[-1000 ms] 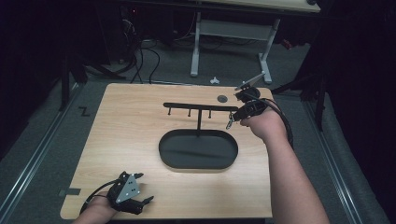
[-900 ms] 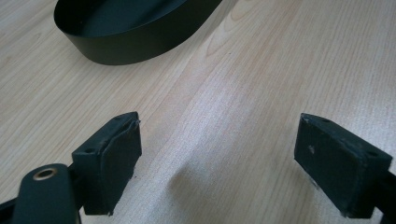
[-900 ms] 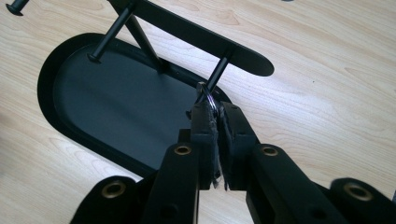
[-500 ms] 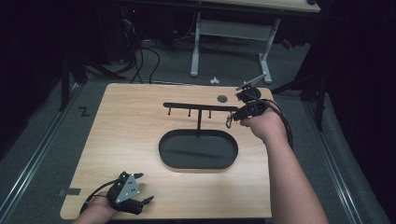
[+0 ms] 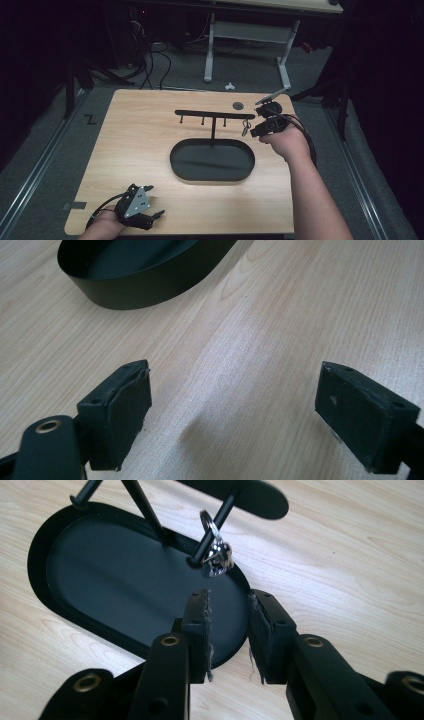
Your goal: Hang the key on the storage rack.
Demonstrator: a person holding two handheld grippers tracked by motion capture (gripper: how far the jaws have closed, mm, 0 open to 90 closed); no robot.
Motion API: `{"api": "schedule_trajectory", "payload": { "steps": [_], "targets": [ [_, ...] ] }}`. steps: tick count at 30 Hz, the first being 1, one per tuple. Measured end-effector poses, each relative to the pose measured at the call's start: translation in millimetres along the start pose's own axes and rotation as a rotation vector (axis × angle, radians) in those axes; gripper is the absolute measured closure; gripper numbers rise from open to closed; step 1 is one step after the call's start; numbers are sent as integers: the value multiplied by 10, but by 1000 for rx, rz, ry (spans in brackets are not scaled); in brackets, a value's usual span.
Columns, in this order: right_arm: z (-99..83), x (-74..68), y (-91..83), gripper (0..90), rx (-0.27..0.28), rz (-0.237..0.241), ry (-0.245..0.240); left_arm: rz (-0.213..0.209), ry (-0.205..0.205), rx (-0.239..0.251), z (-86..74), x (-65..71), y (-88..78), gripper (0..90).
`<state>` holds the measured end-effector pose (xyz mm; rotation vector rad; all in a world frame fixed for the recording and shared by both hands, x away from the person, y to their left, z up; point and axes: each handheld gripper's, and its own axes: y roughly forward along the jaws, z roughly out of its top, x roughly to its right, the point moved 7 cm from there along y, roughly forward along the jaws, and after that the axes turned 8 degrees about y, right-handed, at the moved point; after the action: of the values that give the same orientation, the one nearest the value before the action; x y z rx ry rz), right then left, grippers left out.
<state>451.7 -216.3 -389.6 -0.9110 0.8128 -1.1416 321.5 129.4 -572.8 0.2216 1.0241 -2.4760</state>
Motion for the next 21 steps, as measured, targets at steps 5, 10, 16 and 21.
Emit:
{"api": "schedule_trajectory", "payload": {
  "steps": [5, 10, 16, 21],
  "targets": [
    [-61, -16, 31, 683, -2, 13, -5, -1, 0, -2, -1, -2, 3, 153],
    [-123, -19, 90, 650, 1, 21, -7, -2, -1, -3, 0, -3, 5, 153],
    [-200, -5, 155, 569, 5, 22, -3, -2, -1, -4, 0, -3, 7, 153],
    [-303, 33, 220, 509, 16, 30, 9, -2, -1, -5, -1, -3, 7, 153]
  ]
}}
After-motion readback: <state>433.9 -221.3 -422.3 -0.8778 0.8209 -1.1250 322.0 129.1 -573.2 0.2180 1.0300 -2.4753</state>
